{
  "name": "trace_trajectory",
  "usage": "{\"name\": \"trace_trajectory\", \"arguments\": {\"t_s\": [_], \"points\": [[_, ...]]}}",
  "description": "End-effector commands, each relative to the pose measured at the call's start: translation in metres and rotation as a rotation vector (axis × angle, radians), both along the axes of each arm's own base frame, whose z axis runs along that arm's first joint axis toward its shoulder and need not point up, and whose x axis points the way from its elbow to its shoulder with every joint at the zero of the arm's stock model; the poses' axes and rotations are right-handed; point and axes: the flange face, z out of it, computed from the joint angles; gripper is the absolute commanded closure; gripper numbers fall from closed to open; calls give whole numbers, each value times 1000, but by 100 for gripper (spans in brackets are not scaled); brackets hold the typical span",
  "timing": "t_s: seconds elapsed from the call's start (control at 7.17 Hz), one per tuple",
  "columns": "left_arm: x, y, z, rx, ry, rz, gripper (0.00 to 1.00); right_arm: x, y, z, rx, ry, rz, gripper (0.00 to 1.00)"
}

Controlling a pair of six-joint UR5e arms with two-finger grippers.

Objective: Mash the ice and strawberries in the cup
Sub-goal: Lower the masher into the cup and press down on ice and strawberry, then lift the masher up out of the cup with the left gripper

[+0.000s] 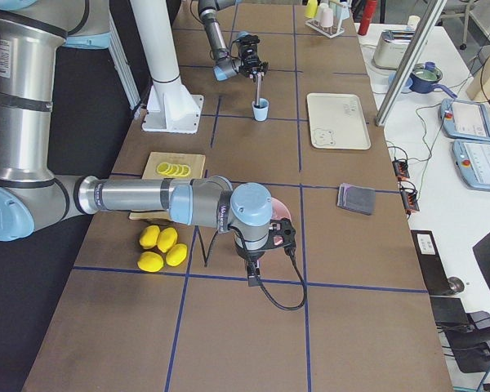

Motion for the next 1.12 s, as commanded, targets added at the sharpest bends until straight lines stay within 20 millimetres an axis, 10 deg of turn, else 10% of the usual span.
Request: {"name": "trace_trajectory", "arguments": {"t_s": [0.0,0.42,0.98], "points": [[2,-1,2,-2,-5,-1,100,0,0,0,0,0,0,1],[-17,-25,-15,-37,18,-52,100,0,-1,0,1,0,0,1],[-51,-40,-106,-263,-131,1,100,0,-1,-1,-3,0,5,1]]}}
